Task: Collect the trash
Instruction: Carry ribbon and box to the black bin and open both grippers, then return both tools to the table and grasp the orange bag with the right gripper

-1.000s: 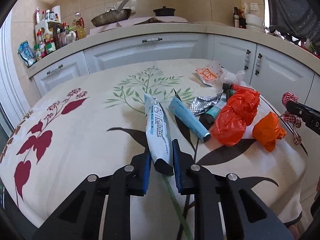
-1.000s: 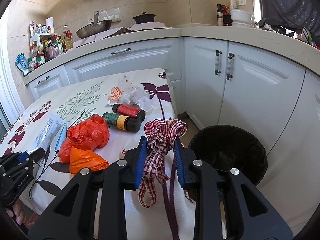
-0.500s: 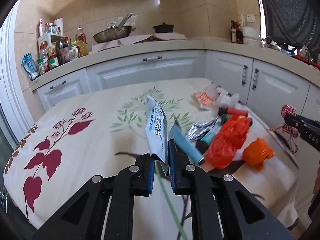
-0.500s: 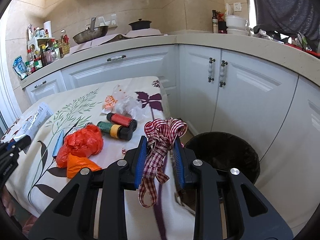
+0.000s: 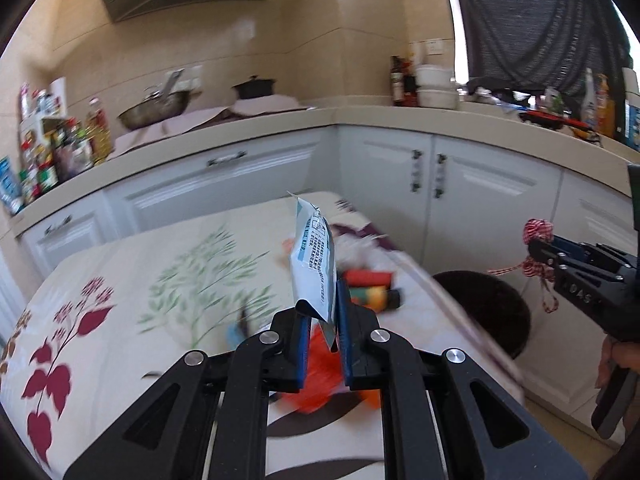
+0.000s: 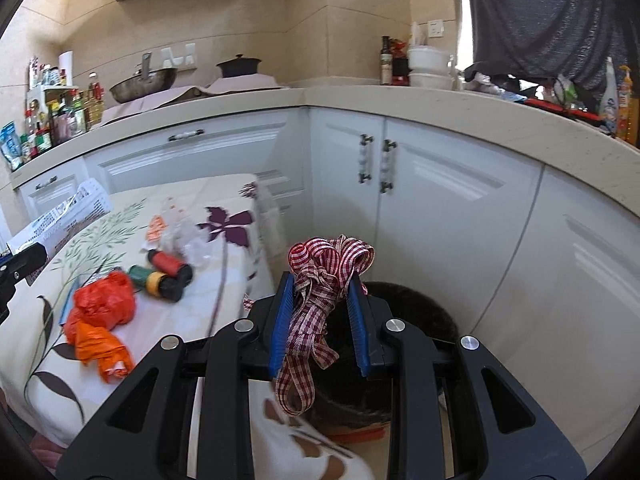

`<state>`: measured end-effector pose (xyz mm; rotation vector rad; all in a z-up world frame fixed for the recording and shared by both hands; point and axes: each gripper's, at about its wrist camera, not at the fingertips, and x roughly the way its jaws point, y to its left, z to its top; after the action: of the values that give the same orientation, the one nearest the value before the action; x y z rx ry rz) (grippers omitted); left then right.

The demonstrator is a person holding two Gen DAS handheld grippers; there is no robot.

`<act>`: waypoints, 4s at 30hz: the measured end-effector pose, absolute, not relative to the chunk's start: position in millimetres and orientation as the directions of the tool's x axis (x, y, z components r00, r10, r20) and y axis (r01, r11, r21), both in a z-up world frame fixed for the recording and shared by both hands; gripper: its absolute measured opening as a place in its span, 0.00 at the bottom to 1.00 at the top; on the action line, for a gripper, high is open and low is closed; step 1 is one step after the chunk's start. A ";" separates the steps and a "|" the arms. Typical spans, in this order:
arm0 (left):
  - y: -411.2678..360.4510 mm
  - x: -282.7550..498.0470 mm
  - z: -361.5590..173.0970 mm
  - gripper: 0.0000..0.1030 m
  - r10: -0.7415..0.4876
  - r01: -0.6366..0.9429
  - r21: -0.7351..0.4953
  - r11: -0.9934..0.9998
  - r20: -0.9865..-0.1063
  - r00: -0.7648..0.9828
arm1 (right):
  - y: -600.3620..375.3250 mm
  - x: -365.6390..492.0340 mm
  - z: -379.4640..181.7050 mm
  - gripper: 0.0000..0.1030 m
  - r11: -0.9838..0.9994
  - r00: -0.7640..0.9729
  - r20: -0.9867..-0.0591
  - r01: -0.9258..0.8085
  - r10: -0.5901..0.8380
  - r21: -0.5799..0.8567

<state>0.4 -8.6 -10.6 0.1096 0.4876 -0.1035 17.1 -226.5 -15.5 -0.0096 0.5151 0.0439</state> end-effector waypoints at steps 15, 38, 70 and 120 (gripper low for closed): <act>-114.0 50.6 -3.9 0.13 -0.170 0.240 0.085 0.967 -0.484 0.858 | -292.4 37.7 -21.2 0.25 0.998 0.869 -0.493 0.056 -0.043 0.012; -201.4 110.0 -38.9 0.13 -0.143 0.247 0.103 0.963 -0.582 0.800 | -345.5 82.7 -47.6 0.25 0.994 0.844 -0.536 0.086 -0.038 0.065; -182.8 121.3 -35.2 0.64 -0.116 0.195 0.072 0.978 -0.591 0.798 | -349.3 98.8 -63.5 0.44 0.986 0.820 -0.570 0.136 -0.055 0.099; 135.6 -15.6 -45.6 0.71 0.304 -0.295 0.115 0.949 -0.584 0.752 | -78.0 -10.7 -34.1 0.63 0.927 0.755 -0.573 -0.373 0.318 0.022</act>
<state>-15.6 135.6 -45.6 0.0155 0.6405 0.3271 -10.7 -78.0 -34.1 -0.0955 0.6075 0.3776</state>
